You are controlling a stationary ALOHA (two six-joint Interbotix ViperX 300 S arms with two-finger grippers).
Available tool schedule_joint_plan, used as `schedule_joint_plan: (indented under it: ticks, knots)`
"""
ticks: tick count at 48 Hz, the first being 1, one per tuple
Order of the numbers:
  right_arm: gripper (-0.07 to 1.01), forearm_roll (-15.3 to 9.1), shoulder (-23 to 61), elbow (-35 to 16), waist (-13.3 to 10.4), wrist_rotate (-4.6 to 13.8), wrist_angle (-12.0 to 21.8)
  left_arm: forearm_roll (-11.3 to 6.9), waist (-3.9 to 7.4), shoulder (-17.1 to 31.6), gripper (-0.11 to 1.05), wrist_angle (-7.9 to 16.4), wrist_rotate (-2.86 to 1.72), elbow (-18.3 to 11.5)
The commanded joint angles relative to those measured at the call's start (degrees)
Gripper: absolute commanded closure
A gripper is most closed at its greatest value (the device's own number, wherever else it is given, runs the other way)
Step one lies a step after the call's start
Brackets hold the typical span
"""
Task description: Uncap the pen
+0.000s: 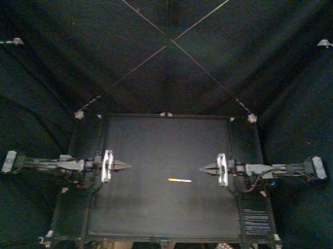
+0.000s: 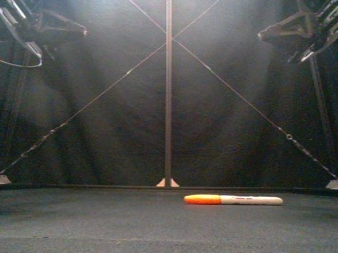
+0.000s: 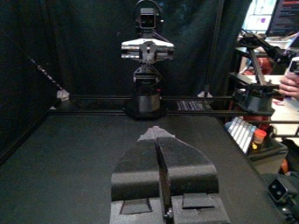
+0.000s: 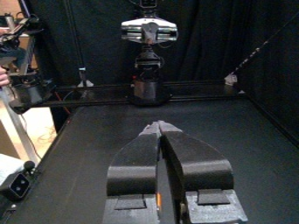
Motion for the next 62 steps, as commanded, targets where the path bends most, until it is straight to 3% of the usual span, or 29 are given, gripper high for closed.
schedule_joint_plan:
  ticks: [1, 7, 14, 20, 25, 31, 37, 52, 62]
  knots:
    - [0.99, 0.1, 2.2, -0.2, 0.2, 0.35, -0.1, -0.09, 0.18, 3.3, 1.04, -0.9, 0.26, -0.4]
    - [0.88, 1.8, 7.0, 1.1, 0.4, 2.20, 0.1, 0.09, 0.26, 7.0, 0.96, -1.2, 0.44, -0.7]
    - [0.84, 4.4, 15.0, 1.1, 0.4, 4.04, 0.8, 0.18, 0.18, 12.7, 0.93, -2.5, 0.35, -1.2]
    - [0.74, 4.8, 23.7, 0.2, 0.5, 5.27, 1.1, 0.18, 0.18, 18.6, 0.92, -4.1, 0.35, -2.2]
    - [0.55, 4.9, 30.7, -1.0, 0.8, 5.36, 1.0, 0.26, 0.26, 23.7, 0.88, -4.3, 0.44, -3.2]
    - [0.24, 4.7, 39.7, -3.9, 1.1, 5.27, 1.1, 0.26, 0.88, 30.7, 0.77, -4.3, 0.44, -4.9]
    - [0.07, 4.3, 46.1, -6.2, 0.9, 4.83, 2.1, 0.70, 1.58, 36.1, 0.61, -4.0, 0.53, -7.1]
    - [0.13, 2.9, 53.2, -10.5, 0.8, 4.83, 7.2, 0.88, 2.20, 41.8, 0.20, -3.9, 0.35, -9.8]
    - [0.34, 1.7, 54.1, -10.9, 0.7, 4.92, 8.3, 0.88, 2.20, 44.3, 0.09, -3.8, 0.35, -11.6]
